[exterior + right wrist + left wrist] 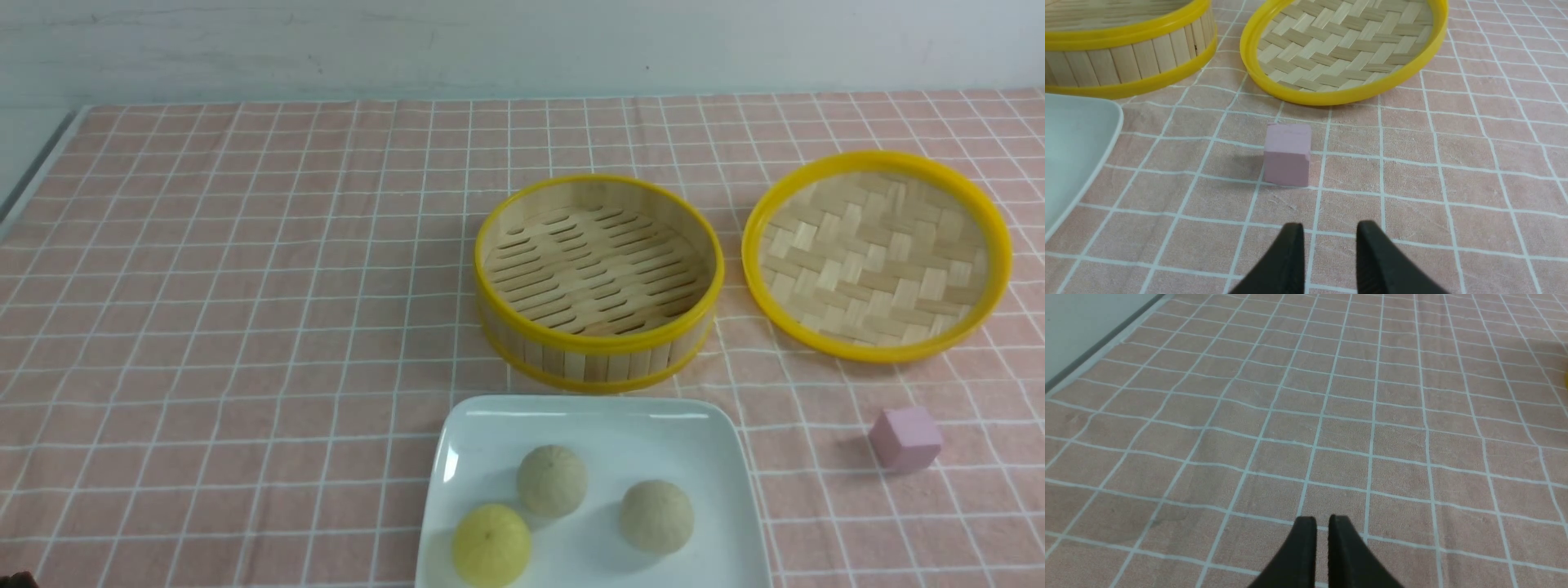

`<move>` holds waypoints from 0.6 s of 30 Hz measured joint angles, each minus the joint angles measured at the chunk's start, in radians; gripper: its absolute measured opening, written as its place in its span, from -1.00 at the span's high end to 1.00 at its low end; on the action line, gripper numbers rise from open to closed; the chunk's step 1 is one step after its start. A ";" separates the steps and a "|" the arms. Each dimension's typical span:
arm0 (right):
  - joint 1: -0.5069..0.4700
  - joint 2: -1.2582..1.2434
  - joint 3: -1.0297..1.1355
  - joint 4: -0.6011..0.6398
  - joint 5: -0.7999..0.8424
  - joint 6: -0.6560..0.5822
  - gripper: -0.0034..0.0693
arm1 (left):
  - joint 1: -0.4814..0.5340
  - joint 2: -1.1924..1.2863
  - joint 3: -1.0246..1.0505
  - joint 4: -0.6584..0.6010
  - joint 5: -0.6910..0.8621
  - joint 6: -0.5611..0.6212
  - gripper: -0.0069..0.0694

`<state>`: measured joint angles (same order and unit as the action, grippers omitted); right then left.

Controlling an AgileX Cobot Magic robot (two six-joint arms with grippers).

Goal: Put the steamed buns into the plate on the pink tablecloth.

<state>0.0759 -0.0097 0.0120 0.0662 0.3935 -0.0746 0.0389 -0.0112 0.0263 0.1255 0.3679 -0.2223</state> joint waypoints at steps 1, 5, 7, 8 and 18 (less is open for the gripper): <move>0.000 0.000 0.000 0.000 0.000 0.000 0.32 | 0.000 0.000 0.000 0.000 0.000 0.000 0.62; 0.000 0.000 0.000 0.000 0.000 0.000 0.31 | 0.000 0.000 0.000 0.000 0.000 0.000 0.62; 0.000 0.000 0.000 0.000 0.000 0.000 0.31 | 0.000 0.000 0.000 0.000 0.000 0.000 0.62; 0.000 0.000 0.000 0.000 0.000 0.000 0.30 | 0.000 0.000 0.000 0.000 0.000 0.000 0.62; 0.000 0.000 0.000 0.000 0.000 0.000 0.27 | 0.000 0.000 0.000 0.001 0.000 0.000 0.61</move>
<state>0.0759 -0.0097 0.0120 0.0662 0.3935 -0.0746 0.0389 -0.0112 0.0263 0.1264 0.3679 -0.2223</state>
